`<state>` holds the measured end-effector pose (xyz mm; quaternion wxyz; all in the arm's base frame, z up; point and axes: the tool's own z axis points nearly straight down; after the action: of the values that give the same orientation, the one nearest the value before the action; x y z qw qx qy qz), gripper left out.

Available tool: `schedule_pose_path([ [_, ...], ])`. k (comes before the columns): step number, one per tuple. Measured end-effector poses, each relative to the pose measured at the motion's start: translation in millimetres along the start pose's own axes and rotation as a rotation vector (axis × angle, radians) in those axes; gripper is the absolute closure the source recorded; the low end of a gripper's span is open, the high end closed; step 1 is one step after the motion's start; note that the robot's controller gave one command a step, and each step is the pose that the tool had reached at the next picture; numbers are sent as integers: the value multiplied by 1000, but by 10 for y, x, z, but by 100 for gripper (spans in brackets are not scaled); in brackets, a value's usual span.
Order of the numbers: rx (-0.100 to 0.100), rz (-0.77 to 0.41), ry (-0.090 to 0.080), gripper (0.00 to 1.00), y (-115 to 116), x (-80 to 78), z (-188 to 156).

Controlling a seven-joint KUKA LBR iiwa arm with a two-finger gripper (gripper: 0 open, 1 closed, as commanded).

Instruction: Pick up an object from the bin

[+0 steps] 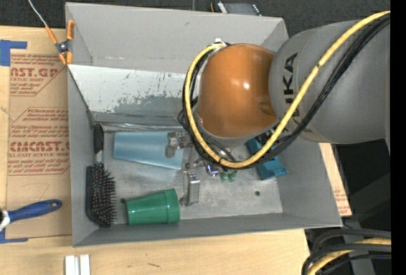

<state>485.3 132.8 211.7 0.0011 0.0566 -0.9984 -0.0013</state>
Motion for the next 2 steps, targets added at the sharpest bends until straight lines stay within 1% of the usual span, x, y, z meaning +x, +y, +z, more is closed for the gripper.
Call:
schedule_pose_path([
  [1, 1, 618, 2, 0, 283, -6, 378],
  [2, 2, 930, 1, 0, -304, -54, 226],
])
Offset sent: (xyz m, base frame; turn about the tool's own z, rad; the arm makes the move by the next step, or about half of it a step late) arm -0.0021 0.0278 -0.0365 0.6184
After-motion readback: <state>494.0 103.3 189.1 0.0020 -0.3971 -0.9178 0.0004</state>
